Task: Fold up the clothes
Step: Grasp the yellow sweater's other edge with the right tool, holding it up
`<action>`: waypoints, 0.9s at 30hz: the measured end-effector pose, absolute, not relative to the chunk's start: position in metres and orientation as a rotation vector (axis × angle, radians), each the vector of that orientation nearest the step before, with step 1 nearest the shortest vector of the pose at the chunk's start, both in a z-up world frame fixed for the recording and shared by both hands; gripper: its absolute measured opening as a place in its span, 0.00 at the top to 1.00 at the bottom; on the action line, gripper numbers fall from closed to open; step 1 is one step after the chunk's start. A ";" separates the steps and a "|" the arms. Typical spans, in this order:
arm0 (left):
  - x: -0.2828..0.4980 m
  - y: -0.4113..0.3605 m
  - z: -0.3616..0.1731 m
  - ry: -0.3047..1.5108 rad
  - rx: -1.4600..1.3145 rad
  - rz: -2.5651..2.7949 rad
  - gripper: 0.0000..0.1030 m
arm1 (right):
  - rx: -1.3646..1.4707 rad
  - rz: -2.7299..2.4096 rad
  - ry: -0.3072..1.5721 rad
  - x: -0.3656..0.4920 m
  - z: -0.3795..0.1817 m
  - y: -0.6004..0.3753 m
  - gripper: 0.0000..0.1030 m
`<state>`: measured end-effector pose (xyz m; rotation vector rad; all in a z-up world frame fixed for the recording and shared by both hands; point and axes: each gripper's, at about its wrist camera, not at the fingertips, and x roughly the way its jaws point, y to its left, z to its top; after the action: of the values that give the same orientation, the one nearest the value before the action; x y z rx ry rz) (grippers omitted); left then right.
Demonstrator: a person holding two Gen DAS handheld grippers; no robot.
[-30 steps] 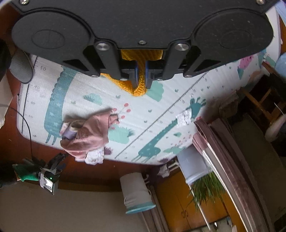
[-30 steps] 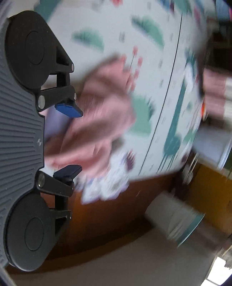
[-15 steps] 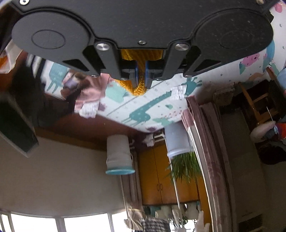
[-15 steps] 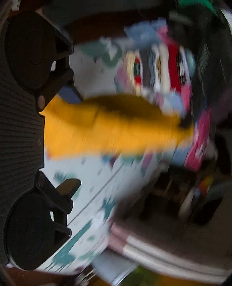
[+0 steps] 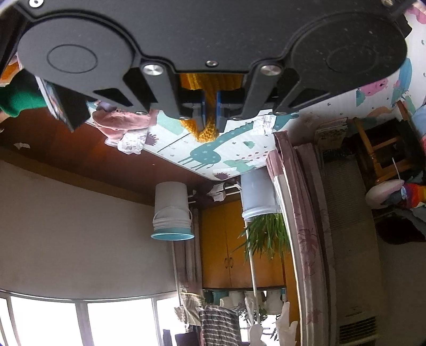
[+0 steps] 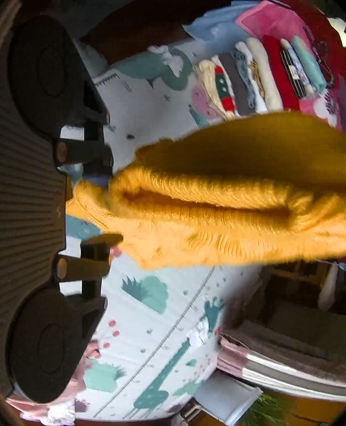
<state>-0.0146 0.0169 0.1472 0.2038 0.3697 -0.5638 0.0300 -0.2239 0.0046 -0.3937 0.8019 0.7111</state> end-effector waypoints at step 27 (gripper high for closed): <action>0.008 0.038 0.096 0.561 0.325 -0.523 0.95 | -0.358 0.537 0.535 0.056 0.066 -0.314 0.86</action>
<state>0.0077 0.0385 0.0965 0.3255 0.5613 -0.5231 0.0564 -0.3144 0.0656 -0.3583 0.5354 0.5366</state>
